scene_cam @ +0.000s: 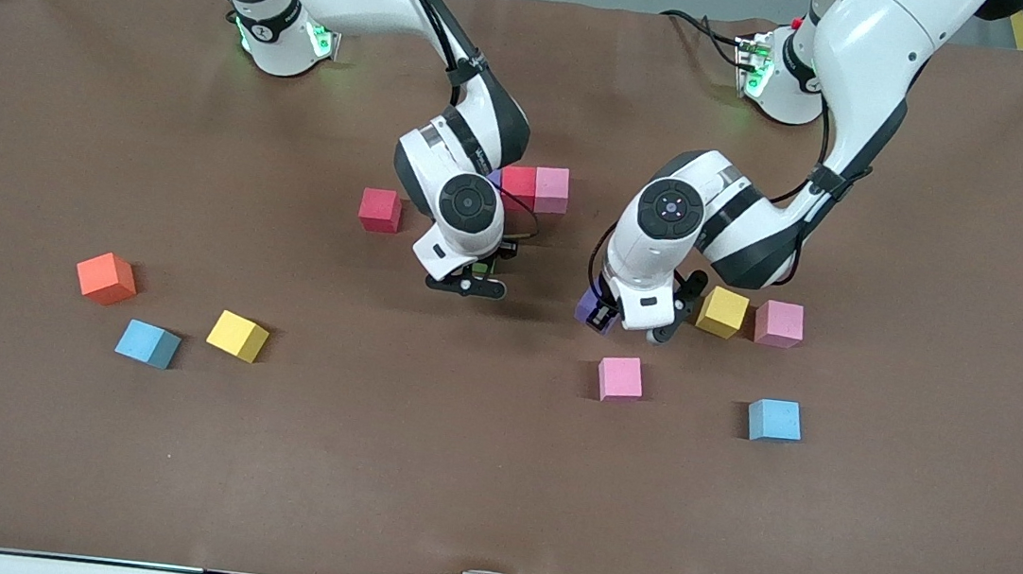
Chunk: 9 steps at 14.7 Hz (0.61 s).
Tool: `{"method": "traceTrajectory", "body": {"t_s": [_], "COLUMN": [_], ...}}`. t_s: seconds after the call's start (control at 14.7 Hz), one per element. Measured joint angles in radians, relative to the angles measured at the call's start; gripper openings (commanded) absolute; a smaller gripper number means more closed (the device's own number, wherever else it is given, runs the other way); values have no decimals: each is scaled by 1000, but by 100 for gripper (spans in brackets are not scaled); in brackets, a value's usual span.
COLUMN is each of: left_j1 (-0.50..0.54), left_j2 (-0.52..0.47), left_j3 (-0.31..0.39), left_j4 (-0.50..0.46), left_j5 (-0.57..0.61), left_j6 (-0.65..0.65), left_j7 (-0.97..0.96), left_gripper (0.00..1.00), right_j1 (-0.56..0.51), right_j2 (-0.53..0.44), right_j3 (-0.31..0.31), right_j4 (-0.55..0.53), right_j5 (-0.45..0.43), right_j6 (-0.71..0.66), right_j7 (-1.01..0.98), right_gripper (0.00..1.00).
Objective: Arrange 11 blocks into digit 3
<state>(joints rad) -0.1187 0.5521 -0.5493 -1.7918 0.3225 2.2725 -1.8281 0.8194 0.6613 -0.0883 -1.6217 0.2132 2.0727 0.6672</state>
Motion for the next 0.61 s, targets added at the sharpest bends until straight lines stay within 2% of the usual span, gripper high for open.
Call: {"method": "traceTrajectory", "body": {"t_s": [0.61], "left_j1": [0], "left_j2": [0], "left_j3": [0], "left_j4": [0], "left_j5": [0], "left_j6": [0], "left_j7": [0], "left_gripper": [39], "right_j1": [3], "right_j2": [0], "right_j3": [2], "right_j4": [0], "right_j5": [0], "right_j6": [0], "right_j7": [8], "right_gripper": [24]}}
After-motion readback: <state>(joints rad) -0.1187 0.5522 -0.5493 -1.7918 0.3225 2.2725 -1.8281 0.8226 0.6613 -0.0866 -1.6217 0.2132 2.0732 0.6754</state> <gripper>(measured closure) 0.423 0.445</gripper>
